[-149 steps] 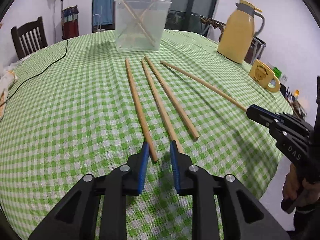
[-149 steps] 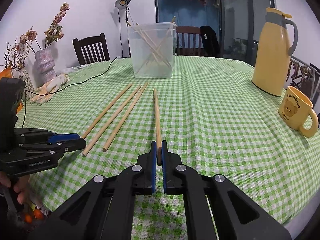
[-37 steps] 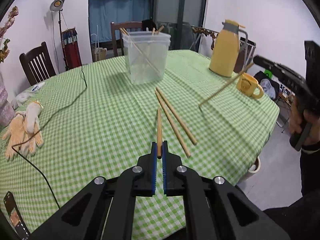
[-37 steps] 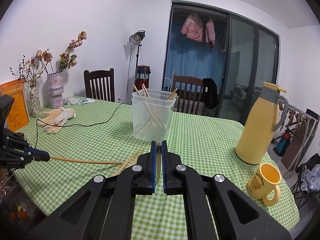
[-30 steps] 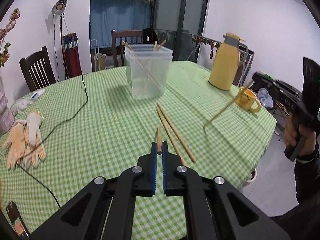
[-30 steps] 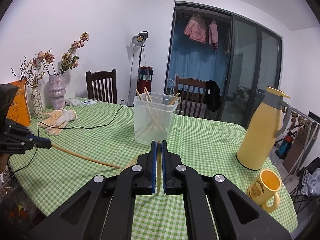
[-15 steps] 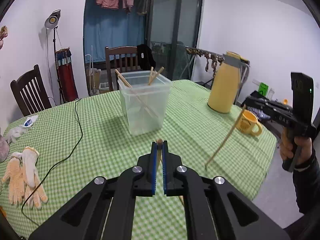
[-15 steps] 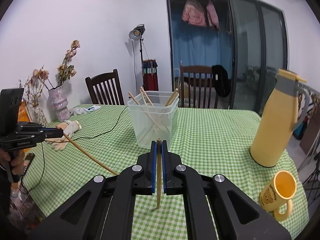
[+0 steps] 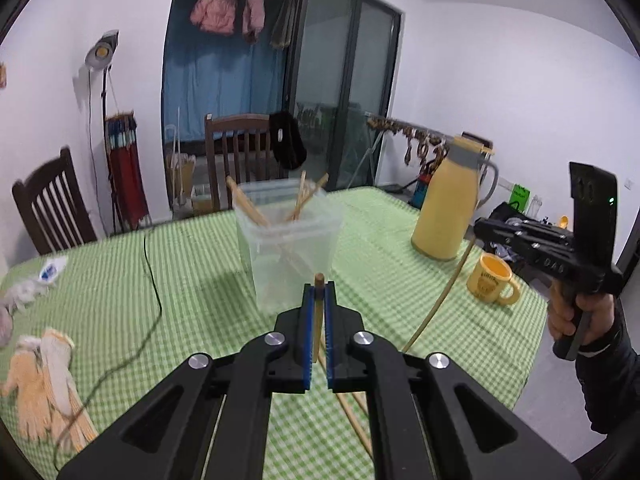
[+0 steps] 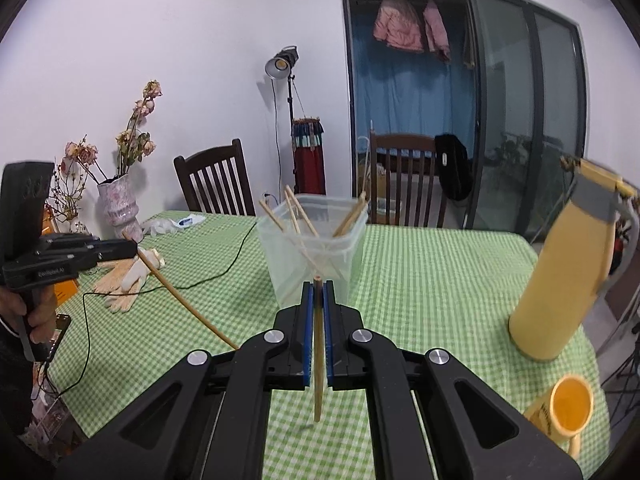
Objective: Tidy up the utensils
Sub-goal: 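Lower and open the left tool into the container while the right tool releases its chopstick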
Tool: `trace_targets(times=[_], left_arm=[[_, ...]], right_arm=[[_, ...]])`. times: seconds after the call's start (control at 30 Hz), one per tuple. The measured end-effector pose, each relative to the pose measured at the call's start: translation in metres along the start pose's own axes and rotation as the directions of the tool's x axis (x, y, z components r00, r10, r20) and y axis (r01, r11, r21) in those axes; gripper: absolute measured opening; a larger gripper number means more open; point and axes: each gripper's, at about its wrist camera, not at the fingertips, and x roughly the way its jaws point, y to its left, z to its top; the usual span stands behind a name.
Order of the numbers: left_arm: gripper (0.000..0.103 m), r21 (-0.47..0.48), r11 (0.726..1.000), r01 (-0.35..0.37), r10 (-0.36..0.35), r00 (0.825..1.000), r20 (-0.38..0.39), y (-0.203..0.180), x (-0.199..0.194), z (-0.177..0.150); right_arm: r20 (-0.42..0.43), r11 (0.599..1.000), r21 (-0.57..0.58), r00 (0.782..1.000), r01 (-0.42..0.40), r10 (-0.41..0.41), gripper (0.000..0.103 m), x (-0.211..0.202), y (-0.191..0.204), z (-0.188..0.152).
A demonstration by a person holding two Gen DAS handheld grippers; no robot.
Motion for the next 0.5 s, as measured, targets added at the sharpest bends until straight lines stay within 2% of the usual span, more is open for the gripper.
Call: trace_targets(times=[0.13,0.2,0.37,0.5], left_arm=[[0.002,0.018,1.0,0.0,-0.001,0.998,0.059,-0.001,-0.009,0.029],[0.002,0.027,1.0,-0.005,0.002,0.995,0.098,0.001,-0.014,0.055],[0.002,0.025,0.999,0.023,-0.027,0.984,0.176,0.015,-0.017,0.127],[0.002,0.014,0.999,0.034,-0.036,0.976,0.214,0.028,-0.006,0.167]], right_arm=[[0.07,0.999,-0.052,0.998,0.013,-0.01,0.005,-0.006,0.006,0.035],[0.101,0.997,-0.074,0.995,0.016,-0.008,0.005,-0.008,0.008,0.055],[0.213,0.996,-0.091,0.977,0.02,0.0,0.005,-0.006,0.01,0.124],[0.302,0.995,-0.093,0.953,0.034,-0.005,0.005,0.004,0.015,0.166]])
